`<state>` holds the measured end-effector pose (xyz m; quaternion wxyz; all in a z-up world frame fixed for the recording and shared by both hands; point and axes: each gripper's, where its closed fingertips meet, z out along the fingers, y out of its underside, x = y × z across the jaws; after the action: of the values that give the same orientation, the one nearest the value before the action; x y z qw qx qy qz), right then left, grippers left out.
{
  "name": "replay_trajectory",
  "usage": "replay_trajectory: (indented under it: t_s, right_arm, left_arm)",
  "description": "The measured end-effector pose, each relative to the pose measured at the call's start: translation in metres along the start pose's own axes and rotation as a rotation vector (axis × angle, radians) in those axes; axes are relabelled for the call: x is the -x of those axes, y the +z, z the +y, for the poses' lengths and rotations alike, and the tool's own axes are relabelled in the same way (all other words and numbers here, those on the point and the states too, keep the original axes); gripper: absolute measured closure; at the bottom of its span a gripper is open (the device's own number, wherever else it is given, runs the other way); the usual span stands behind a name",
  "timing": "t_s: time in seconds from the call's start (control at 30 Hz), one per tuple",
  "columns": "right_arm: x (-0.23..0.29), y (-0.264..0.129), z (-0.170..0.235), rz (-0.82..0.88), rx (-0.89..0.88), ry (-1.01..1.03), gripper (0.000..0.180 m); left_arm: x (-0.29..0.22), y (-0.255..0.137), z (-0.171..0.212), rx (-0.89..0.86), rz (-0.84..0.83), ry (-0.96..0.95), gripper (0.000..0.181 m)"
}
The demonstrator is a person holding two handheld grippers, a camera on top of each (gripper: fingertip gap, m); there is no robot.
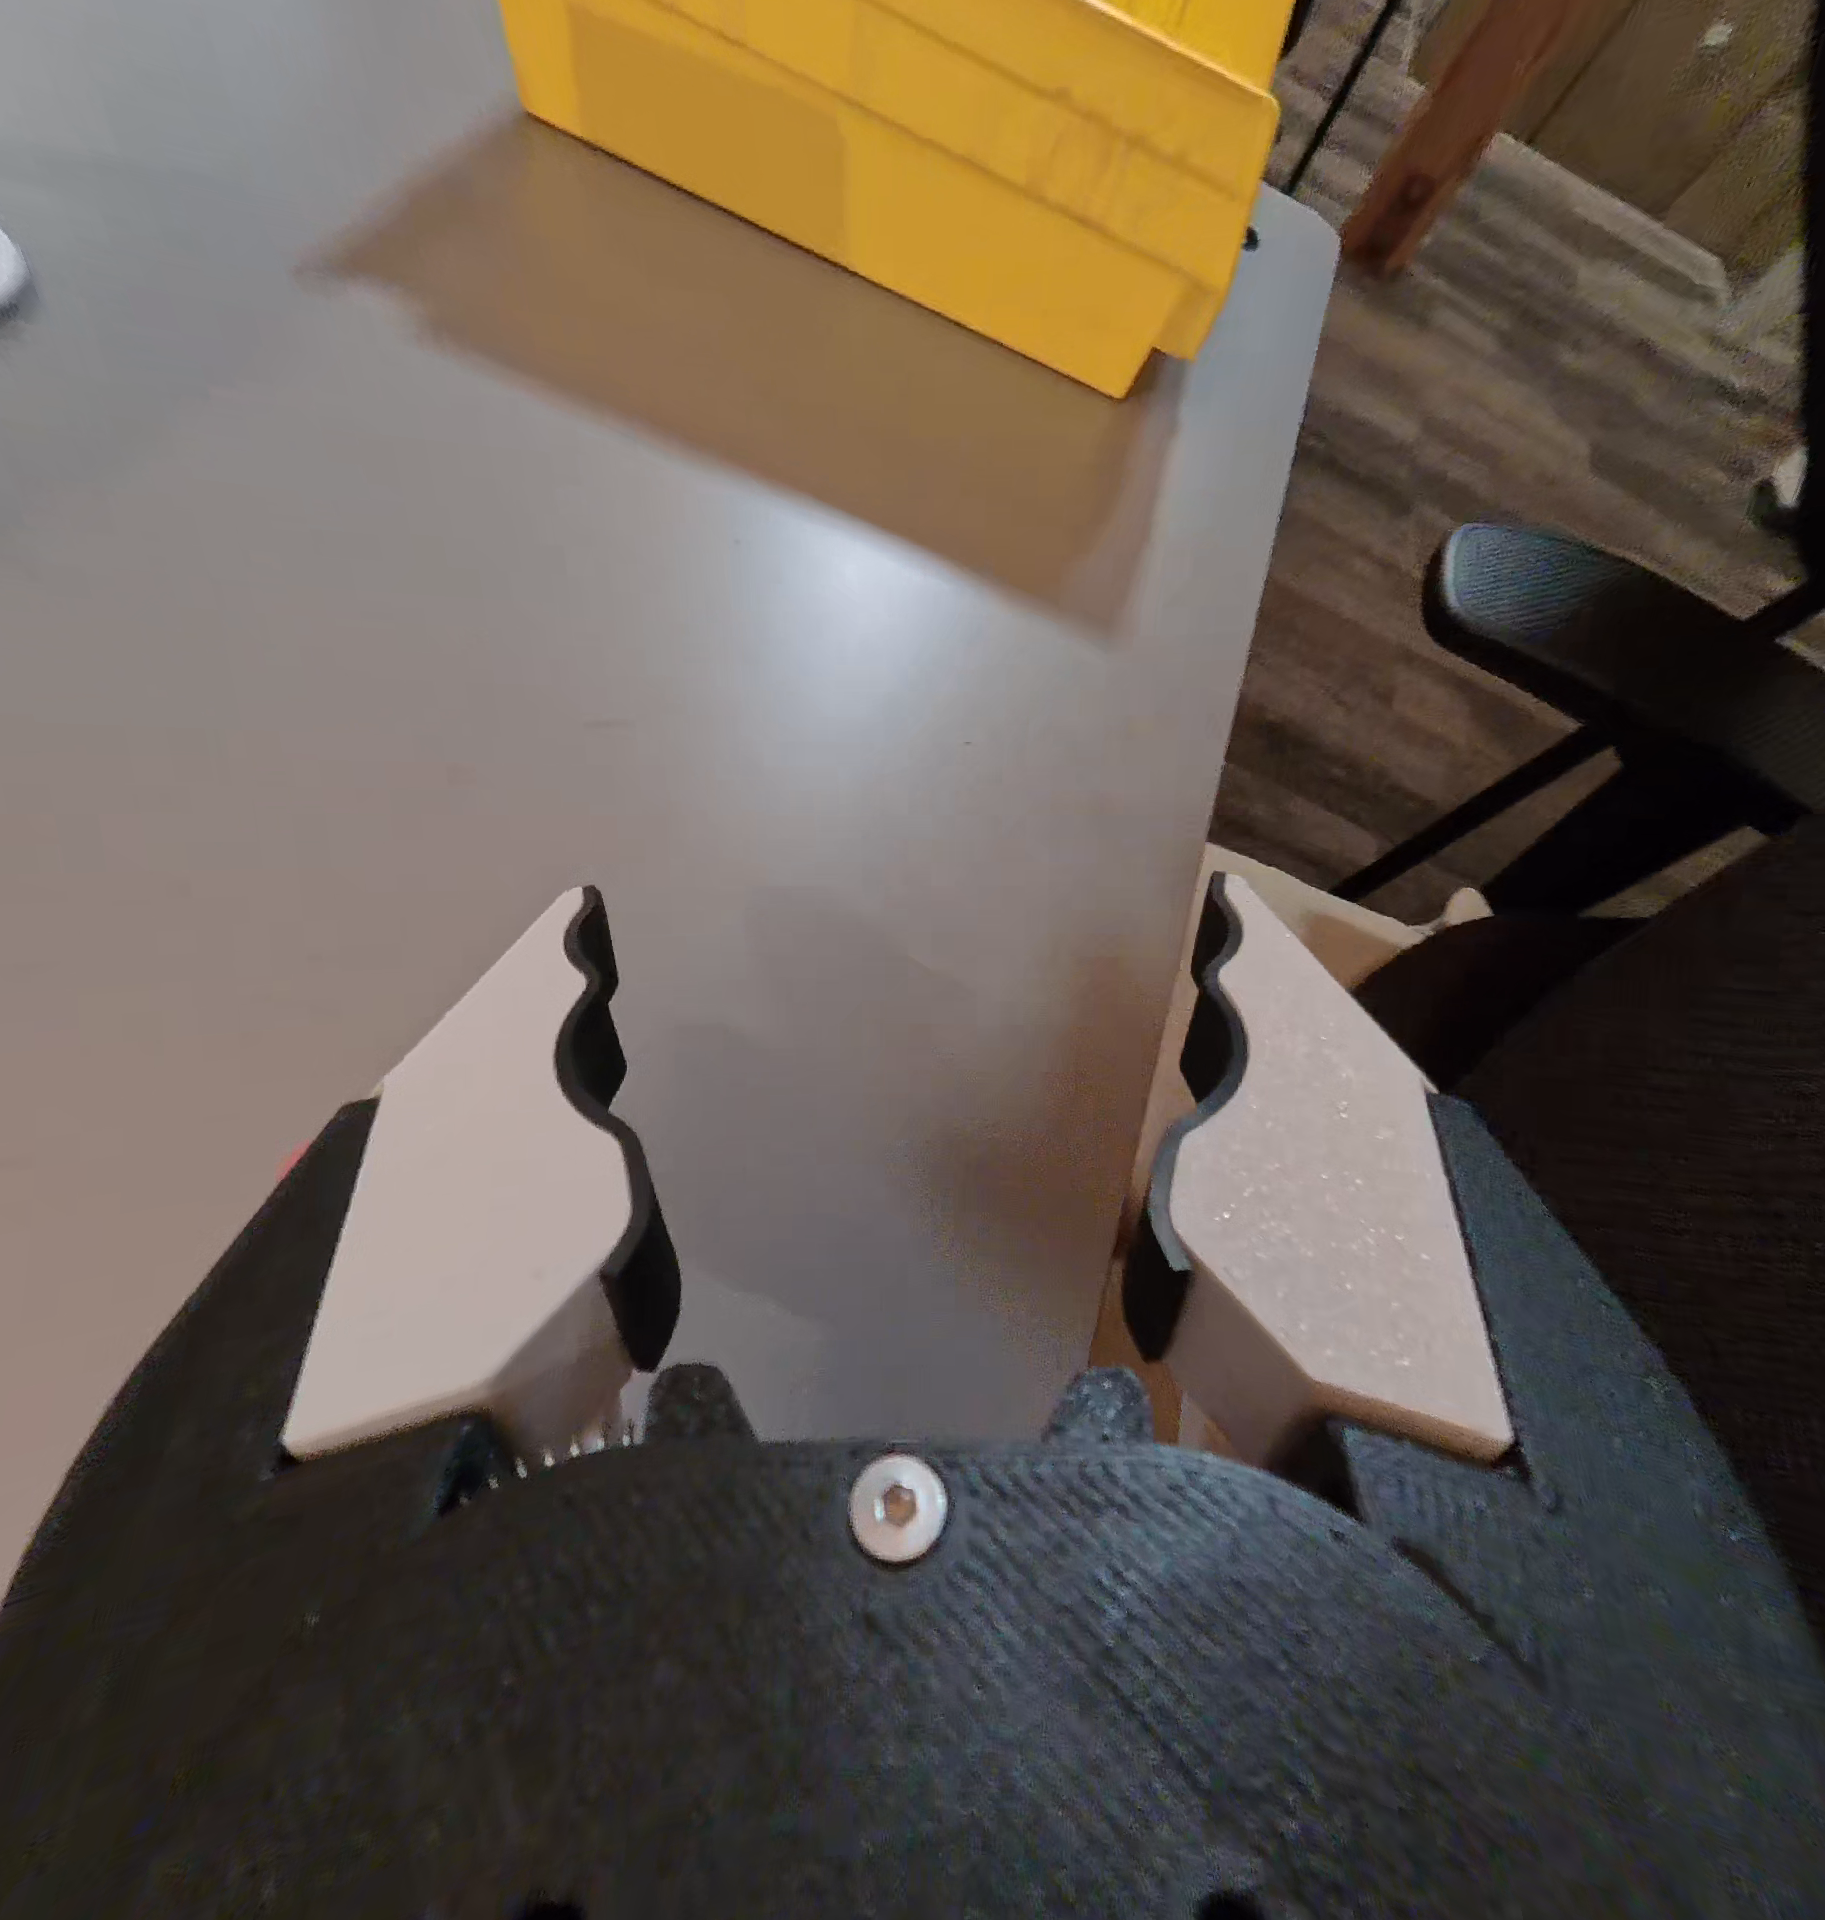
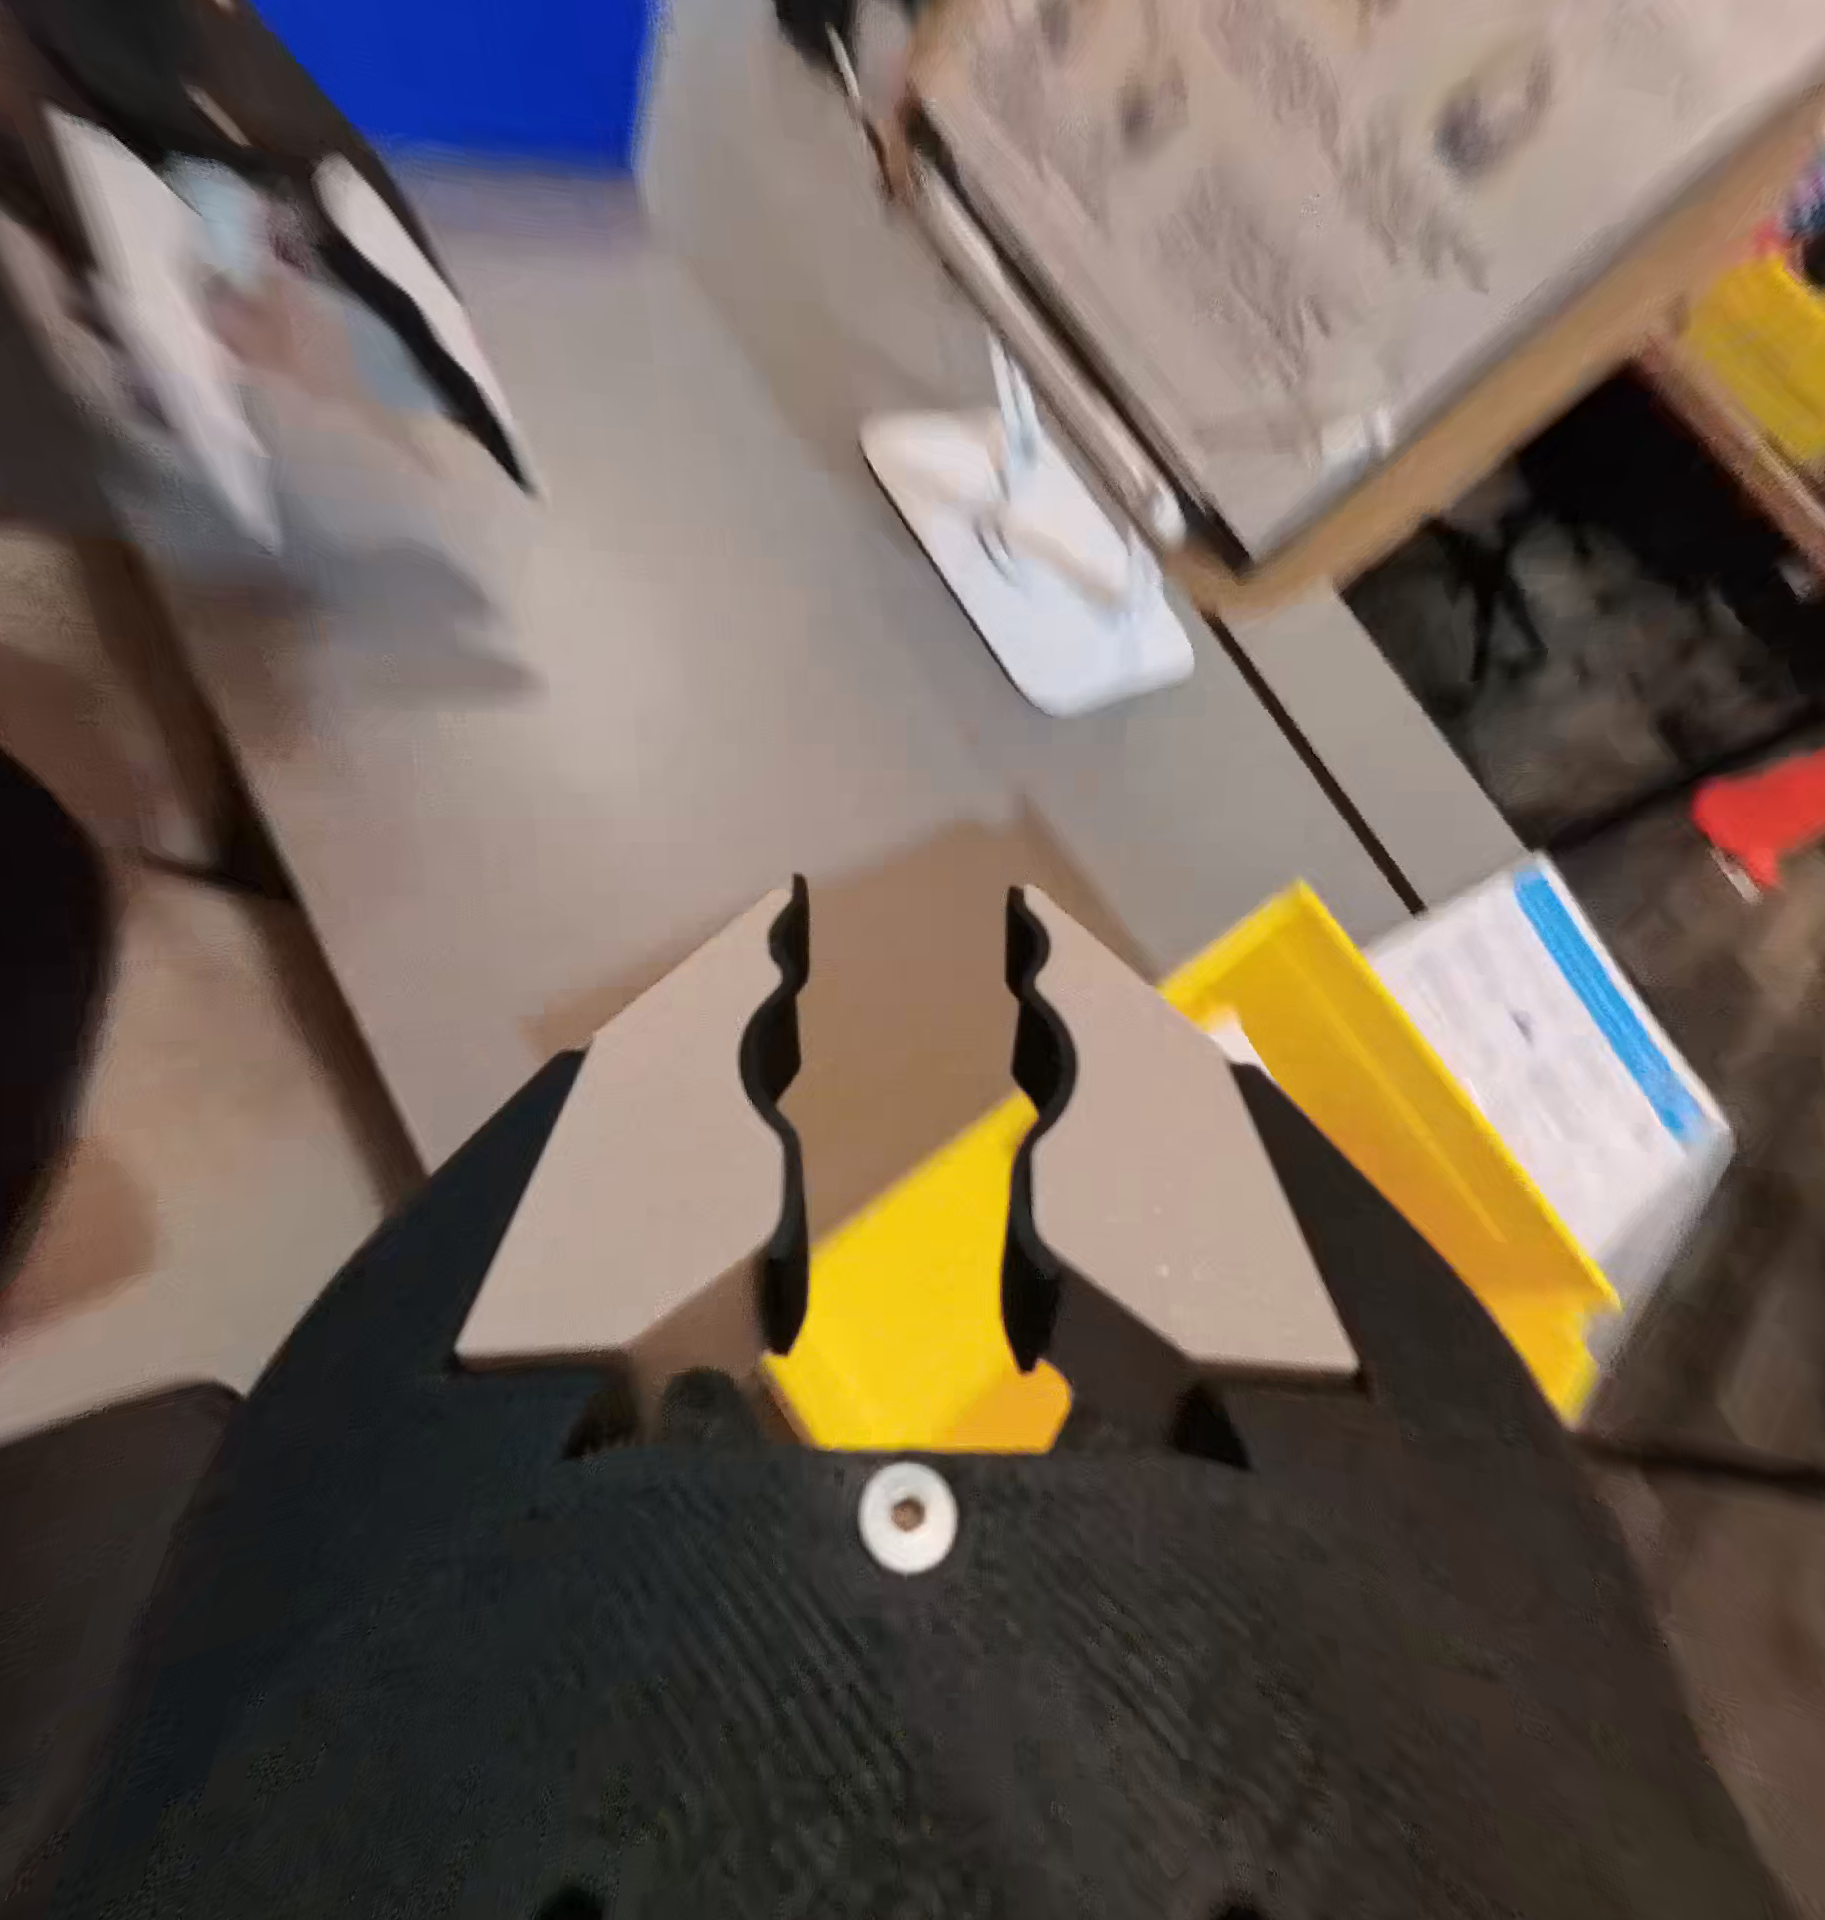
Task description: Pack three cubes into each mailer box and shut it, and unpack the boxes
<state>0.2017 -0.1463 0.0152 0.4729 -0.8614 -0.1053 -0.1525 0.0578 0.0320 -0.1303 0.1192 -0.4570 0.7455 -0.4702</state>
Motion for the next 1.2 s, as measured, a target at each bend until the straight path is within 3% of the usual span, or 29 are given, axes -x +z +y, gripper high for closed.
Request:
replay_trajectory:
  t_s: [0.1,0.17,0.23,0.37,0.5,0.73,1.03,1.2]
  right_arm:
    - [0.06,0.017,-0.042,-0.226,-0.147,0.063,0.133]
    - [0.111,0.037,-0.054,-0.449,-0.204,0.151,0.109]
    - [0.154,0.06,-0.063,-0.632,-0.264,0.252,0.094]
    - [0.196,0.126,-0.057,-0.725,-0.236,0.351,0.08]
    - [0.218,0.158,-0.043,-0.789,-0.162,0.417,0.079]
    - [0.225,0.17,-0.044,-0.77,-0.166,0.406,0.08]
    - [0.234,0.183,-0.049,-0.797,-0.163,0.374,0.084]
    - [0.235,0.184,-0.049,-0.813,-0.184,0.374,0.097]
  left_arm:
    - [0.019,-0.031,-0.015,-0.057,-0.123,0.009,0.082]
    - [0.035,-0.063,-0.018,-0.071,-0.247,0.015,0.093]
    - [0.052,-0.097,-0.011,-0.052,-0.404,0.04,0.091]
    - [0.08,-0.162,0.031,0.104,-0.698,0.093,0.084]
    - [0.103,-0.223,0.066,0.271,-0.957,0.135,0.085]
    - [0.113,-0.254,0.074,0.3,-1.046,0.139,0.083]
    - [0.107,-0.25,0.073,0.281,-0.972,0.078,0.092]
    - [0.125,-0.303,0.045,0.126,-0.992,0.05,0.101]
